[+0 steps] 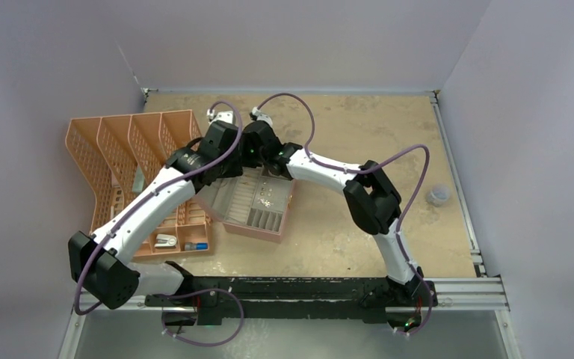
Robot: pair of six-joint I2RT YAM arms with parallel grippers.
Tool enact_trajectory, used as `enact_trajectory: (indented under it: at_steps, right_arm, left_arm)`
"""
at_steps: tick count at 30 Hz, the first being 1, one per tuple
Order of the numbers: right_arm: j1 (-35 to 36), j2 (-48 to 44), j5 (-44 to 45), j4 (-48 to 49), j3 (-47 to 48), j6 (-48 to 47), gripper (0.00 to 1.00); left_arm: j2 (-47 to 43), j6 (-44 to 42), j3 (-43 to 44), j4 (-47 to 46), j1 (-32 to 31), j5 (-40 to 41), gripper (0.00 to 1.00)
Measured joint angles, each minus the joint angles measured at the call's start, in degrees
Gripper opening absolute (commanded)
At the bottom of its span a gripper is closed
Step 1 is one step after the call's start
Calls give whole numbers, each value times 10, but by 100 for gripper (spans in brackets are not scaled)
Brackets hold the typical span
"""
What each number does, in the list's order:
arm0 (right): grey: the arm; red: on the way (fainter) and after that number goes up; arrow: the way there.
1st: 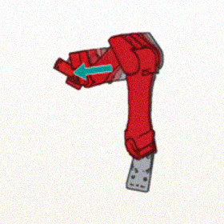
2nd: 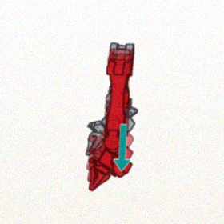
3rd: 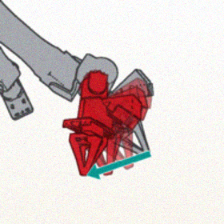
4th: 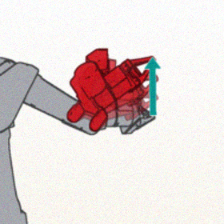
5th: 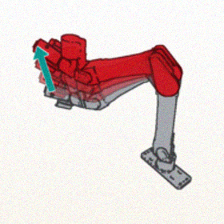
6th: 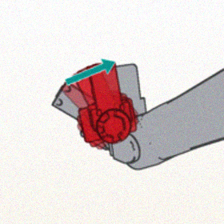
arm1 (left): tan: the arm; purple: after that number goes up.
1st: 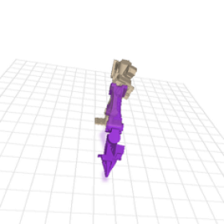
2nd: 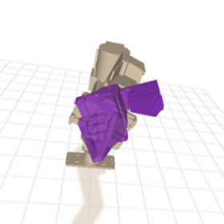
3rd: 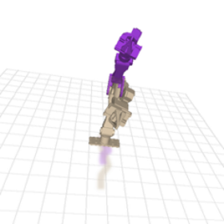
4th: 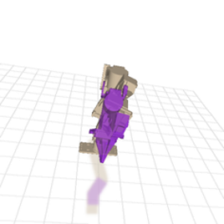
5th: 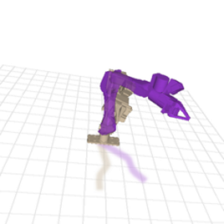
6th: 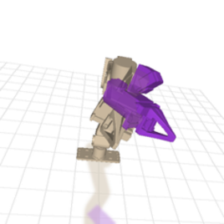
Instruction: Organize the mixed jewelry
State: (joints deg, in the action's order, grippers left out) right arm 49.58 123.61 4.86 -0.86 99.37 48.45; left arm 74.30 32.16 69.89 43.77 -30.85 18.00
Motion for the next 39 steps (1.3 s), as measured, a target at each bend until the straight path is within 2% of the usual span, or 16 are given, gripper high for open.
enact_trajectory:
  at_steps: [5, 10, 17, 23, 27, 39]
  right_arm:
    - [-1, 4, -8, 3, -1, -1, 11]
    - [-2, 4, -17, 18, -9, 0, 0]
    - [-8, -10, -36, 78, -58, 12, 0]
    - [-17, -38, -55, 138, -120, 22, 0]
    - [-20, -49, -68, 149, -140, 23, 0]
    - [-23, -49, -77, 166, -149, 25, 0]
  left_arm:
    - [0, -25, -16, -10, -37, 21, 33]
    - [0, -44, -26, -13, -41, 53, 32]
    - [7, -52, -40, -25, -41, 83, 31]
    - [62, -54, -42, -17, -41, 116, 29]
    - [90, -63, -42, -9, -41, 121, 26]
    - [88, -95, -42, -6, -41, 117, 14]
